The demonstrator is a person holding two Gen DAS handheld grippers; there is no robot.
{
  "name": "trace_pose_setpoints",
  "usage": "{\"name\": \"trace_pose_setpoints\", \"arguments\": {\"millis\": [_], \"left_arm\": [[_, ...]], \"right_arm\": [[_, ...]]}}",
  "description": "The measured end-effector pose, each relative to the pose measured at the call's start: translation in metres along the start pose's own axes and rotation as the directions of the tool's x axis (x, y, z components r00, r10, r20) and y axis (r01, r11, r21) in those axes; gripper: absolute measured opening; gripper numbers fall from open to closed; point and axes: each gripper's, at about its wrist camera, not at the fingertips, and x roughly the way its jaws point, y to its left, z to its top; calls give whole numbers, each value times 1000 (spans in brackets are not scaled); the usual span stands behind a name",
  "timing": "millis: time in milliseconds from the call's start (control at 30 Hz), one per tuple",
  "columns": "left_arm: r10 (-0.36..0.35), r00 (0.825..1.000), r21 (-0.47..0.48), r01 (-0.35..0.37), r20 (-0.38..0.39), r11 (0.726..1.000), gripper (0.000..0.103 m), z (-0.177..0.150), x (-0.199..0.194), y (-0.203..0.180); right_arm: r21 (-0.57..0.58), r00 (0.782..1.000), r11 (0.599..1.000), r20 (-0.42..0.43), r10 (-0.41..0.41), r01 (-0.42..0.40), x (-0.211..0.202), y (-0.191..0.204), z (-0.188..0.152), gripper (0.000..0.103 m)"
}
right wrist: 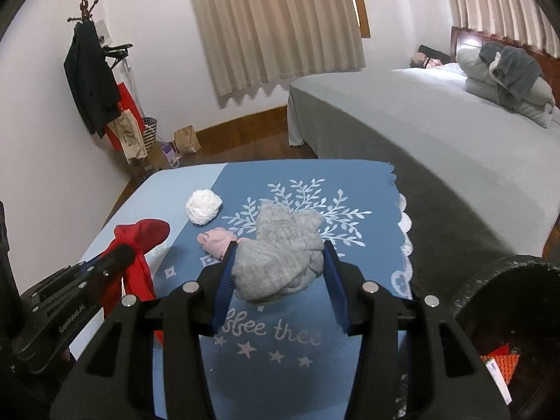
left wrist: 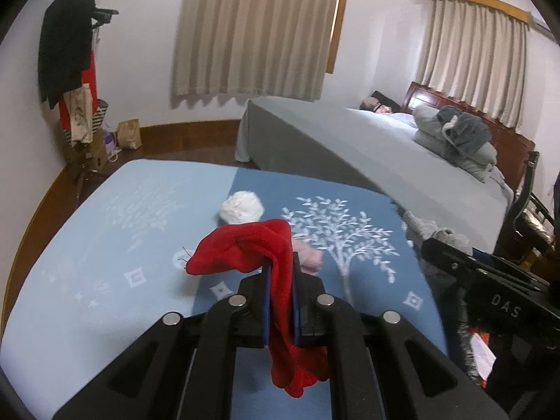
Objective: Collect trash
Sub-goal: 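Carry the grey sock and red cloth over the black bin with both grippers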
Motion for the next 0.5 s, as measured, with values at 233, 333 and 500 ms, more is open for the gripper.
{"name": "trace_pose_setpoints", "arguments": {"millis": [233,333,500], "left_arm": [[-44,999,29,44,18,999,9,4,-14,-22],[-66,998,44,64,25,997,9,7,-19,-34],[-100,995,75,97,30,992,9,7,-26,-53]], "right_arm": [[1,999,1000,36,-18,18,-30,-11,0,46],[12,998,1000,51,-27,26,-45,-20,-1,46],[26,996,998,70,-53,52,-65,-36,-6,46]]}}
